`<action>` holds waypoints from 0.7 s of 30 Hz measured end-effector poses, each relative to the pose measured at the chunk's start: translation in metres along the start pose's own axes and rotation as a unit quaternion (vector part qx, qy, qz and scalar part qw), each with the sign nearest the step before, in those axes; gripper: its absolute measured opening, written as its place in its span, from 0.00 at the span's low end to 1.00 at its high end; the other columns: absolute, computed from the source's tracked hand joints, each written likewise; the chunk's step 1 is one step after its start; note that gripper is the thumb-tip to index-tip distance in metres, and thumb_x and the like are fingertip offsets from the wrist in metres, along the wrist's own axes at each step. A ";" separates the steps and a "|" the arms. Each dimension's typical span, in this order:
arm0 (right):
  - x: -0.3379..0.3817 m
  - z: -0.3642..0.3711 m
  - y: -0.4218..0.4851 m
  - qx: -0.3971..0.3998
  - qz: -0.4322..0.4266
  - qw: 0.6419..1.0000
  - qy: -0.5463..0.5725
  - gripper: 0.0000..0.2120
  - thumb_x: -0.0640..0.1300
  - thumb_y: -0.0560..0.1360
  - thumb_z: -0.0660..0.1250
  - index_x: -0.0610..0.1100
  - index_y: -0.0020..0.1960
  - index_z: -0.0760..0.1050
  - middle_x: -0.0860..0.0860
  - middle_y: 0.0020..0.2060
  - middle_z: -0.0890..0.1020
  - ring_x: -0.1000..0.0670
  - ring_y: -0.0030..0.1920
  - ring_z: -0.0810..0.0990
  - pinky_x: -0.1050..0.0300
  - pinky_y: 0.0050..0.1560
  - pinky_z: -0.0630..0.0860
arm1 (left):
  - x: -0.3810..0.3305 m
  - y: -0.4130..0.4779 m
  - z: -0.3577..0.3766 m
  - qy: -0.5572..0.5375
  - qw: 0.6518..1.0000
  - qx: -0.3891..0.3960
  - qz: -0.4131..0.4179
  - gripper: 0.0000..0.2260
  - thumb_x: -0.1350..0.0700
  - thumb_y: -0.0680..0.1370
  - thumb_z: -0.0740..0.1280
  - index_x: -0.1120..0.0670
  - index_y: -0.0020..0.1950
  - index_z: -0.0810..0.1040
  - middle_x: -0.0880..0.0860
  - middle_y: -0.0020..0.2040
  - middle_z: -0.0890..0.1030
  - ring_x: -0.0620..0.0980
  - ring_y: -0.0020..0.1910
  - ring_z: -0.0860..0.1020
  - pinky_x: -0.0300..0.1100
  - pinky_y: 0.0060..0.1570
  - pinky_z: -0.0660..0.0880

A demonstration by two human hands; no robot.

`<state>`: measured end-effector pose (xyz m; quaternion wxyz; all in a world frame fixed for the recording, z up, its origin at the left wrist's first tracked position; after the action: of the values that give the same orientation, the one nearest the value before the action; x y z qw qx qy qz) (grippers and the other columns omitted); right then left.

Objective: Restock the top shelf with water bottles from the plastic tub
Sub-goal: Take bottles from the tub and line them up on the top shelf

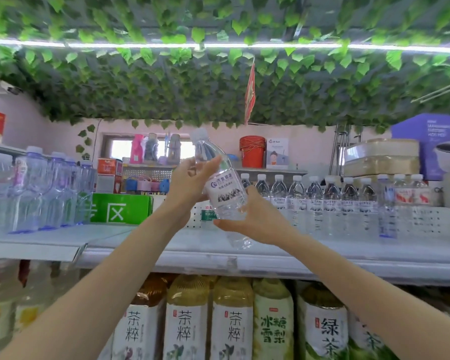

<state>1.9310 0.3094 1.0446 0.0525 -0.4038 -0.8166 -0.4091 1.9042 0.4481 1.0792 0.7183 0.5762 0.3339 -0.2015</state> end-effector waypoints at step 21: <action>-0.107 0.067 0.113 -0.043 0.229 0.965 0.121 0.33 0.52 0.61 0.80 0.44 0.62 0.72 0.47 0.55 0.79 0.46 0.47 0.78 0.53 0.41 0.78 | 0.100 -0.004 -0.038 0.642 0.721 0.146 0.216 0.30 0.36 0.72 0.30 0.44 0.73 0.33 0.43 0.77 0.44 0.46 0.76 0.43 0.48 0.70 0.34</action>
<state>2.0980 0.3291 1.0266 0.2257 -0.5291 -0.6715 -0.4671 1.9613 0.4928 1.0011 0.2630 0.7221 0.5479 0.3304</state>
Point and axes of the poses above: each hand's wrist, its own y-axis towards the middle knuckle, its own z-axis out of the palm, x = y × z, the point moved 5 cm from there along y, towards the middle knuckle
